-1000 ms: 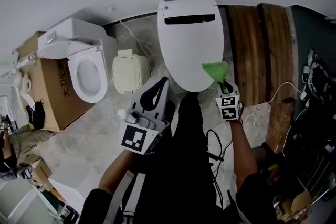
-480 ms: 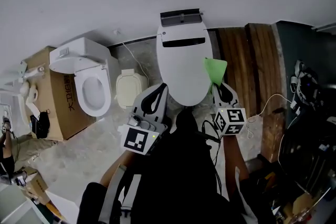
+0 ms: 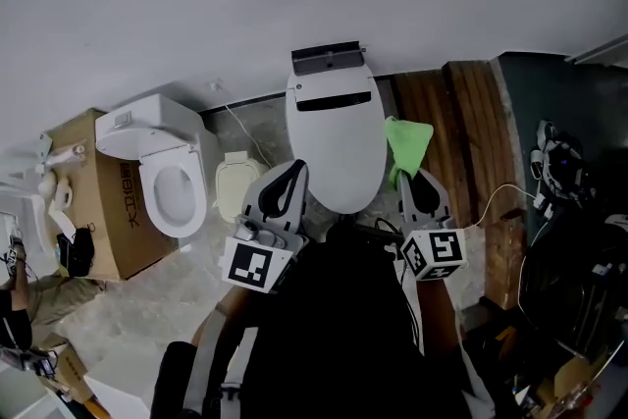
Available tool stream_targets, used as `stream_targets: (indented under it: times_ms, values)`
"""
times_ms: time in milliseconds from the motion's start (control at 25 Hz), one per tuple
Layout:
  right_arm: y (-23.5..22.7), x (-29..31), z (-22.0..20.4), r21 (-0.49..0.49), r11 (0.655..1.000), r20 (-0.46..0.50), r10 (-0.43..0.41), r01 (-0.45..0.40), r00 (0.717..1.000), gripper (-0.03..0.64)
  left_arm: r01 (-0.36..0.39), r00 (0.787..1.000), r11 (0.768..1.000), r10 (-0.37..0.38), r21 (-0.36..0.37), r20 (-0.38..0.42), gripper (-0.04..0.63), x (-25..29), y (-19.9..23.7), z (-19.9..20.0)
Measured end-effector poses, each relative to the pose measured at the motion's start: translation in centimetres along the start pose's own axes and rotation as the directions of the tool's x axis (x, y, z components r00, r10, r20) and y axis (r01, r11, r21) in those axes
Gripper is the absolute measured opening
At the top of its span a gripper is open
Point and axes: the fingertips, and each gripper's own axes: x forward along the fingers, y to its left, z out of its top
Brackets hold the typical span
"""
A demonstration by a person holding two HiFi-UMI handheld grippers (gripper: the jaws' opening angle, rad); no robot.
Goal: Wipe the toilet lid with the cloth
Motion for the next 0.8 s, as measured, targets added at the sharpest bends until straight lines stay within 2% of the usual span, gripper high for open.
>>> stream_targets:
  times_ms: [240, 800]
  values:
    - [0.8, -1.5, 1.5, -0.009, 1.0, 0.042, 0.002, -0.002, 0.999, 0.071, 0.011, 1.0, 1.0, -0.011, 0.018, 0.014, -0.002, -0.5, -0.5, 0.9]
    - [1.3, -1.9, 0.4, -0.005, 1.0, 0.029, 0.012, -0.012, 1.0, 0.069, 0.008, 1.0, 1.0, -0.008, 0.021, 0.025, -0.001, -0.2, -1.2, 1.2]
